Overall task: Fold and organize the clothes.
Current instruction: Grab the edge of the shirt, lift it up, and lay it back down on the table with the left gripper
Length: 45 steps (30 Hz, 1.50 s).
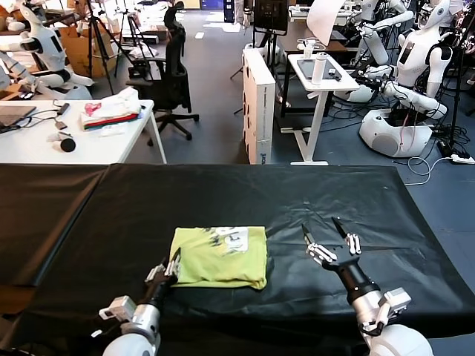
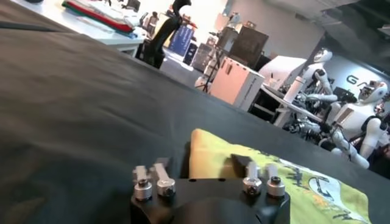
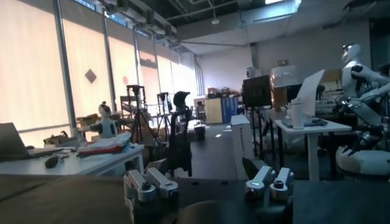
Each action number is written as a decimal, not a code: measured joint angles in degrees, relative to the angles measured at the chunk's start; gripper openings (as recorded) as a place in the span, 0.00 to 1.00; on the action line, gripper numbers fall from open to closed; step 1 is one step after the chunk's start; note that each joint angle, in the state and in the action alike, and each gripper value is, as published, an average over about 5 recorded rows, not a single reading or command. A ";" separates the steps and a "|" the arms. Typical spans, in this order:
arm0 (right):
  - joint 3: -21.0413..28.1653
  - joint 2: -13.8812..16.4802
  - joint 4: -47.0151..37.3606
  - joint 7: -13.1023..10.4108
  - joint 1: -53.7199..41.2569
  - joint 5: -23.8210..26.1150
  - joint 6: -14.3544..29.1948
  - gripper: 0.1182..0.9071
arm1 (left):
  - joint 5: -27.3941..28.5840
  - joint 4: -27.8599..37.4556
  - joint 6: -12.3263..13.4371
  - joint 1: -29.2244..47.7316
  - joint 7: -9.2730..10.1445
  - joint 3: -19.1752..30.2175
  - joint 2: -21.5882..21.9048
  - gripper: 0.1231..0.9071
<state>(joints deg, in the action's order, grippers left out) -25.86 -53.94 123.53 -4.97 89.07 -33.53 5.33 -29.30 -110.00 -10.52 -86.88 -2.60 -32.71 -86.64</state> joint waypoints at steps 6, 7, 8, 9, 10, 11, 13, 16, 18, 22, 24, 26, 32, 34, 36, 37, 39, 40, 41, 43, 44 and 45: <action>0.11 -0.32 -0.65 -0.11 -0.25 0.46 -0.01 1.00 | -1.30 -1.25 -0.86 -0.34 -0.13 -0.23 -0.29 0.08; 0.12 -0.38 -0.79 -0.18 -0.33 0.54 -0.02 1.00 | -1.49 -1.52 -1.11 -0.40 -0.14 -0.36 -0.22 0.08; 0.13 -0.44 -0.93 -0.29 -0.43 0.62 -0.02 1.00 | -1.64 -1.82 -1.37 -0.45 -0.14 -0.54 -0.10 0.08; 0.15 -0.50 -1.07 -0.42 -0.56 0.72 -0.03 1.00 | -1.76 -2.14 -1.65 -0.49 -0.13 -0.76 0.10 0.08; 0.19 -0.57 -1.22 -0.56 -0.71 0.83 -0.05 1.00 | -1.84 -2.47 -1.90 -0.51 -0.10 -1.00 0.34 0.08; 0.24 -0.66 -1.39 -0.72 -0.89 0.96 -0.06 1.00 | -1.84 -2.82 -2.13 -0.51 -0.06 -1.29 0.66 0.08; 0.40 -0.84 -1.73 -1.01 -1.23 1.22 -0.08 1.00 | -1.47 -3.45 -2.53 -0.51 0.08 -1.98 1.53 0.08; 0.77 -1.15 -2.29 -1.28 -1.71 1.49 -0.08 1.00 | -0.25 -4.27 -2.81 -0.64 0.24 -3.34 3.51 0.08; 1.03 -1.39 -2.70 -1.39 -2.08 1.56 -0.08 1.00 | 0.32 -4.84 -2.79 -0.87 0.28 -4.51 5.34 0.08; 1.64 -1.66 -3.52 -1.52 -2.99 1.63 -0.08 1.00 | 0.45 -6.11 -2.77 -1.53 0.36 -7.54 9.73 0.08; 1.92 -1.61 -3.85 -1.57 -3.40 1.63 -0.09 1.00 | 0.24 -6.78 -2.83 -1.94 0.40 -9.28 11.96 0.08; 2.08 -1.51 -4.11 -1.66 -3.78 1.59 -0.12 1.00 | -0.34 -7.46 -2.94 -2.33 0.40 -11.10 14.15 0.08; 2.40 -1.16 -4.90 -1.87 -4.98 1.30 -0.16 1.00 | -3.89 -10.06 -3.61 -3.55 0.60 -17.96 21.13 0.08; 2.51 -1.17 -5.11 -1.87 -5.27 1.24 -0.16 1.00 | -5.31 -11.05 -4.26 -3.68 1.11 -20.36 23.15 0.08; 2.62 -1.25 -5.20 -1.88 -5.42 1.23 -0.16 1.00 | -6.69 -12.17 -5.27 -3.43 1.91 -22.11 24.53 0.08; 2.66 -1.28 -5.22 -1.88 -5.42 1.23 -0.16 1.00 | -7.36 -12.83 -5.90 -3.20 2.42 -22.61 24.91 0.08; 2.61 -1.32 -5.21 -1.88 -5.23 1.27 -0.16 1.00 | -8.89 -14.33 -7.42 -2.66 3.71 -22.97 25.21 0.08; 2.52 -1.32 -5.18 -1.88 -5.06 1.31 -0.16 1.00 | -9.80 -15.17 -8.25 -2.41 4.53 -22.78 25.14 0.08; 2.39 -1.32 -5.12 -1.88 -4.84 1.38 -0.16 1.00 | -10.77 -16.01 -9.06 -2.18 5.47 -22.27 24.88 0.08; 2.08 -1.33 -4.94 -1.88 -4.33 1.63 -0.16 1.00 | -12.17 -17.32 -10.45 -1.75 7.41 -20.16 23.82 0.08; 1.92 -1.33 -4.82 -1.88 -4.04 1.79 -0.16 1.00 | -12.49 -17.74 -10.96 -1.54 8.28 -18.47 22.95 0.08; 1.76 -1.32 -4.67 -1.89 -3.72 1.97 -0.19 1.00 | -12.65 -17.97 -11.46 -1.28 9.17 -16.47 21.86 0.08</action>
<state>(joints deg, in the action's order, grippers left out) -24.10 -55.26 118.86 -6.86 85.35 -31.56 5.14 -41.95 -127.97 -21.98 -88.16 6.57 -49.18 -64.78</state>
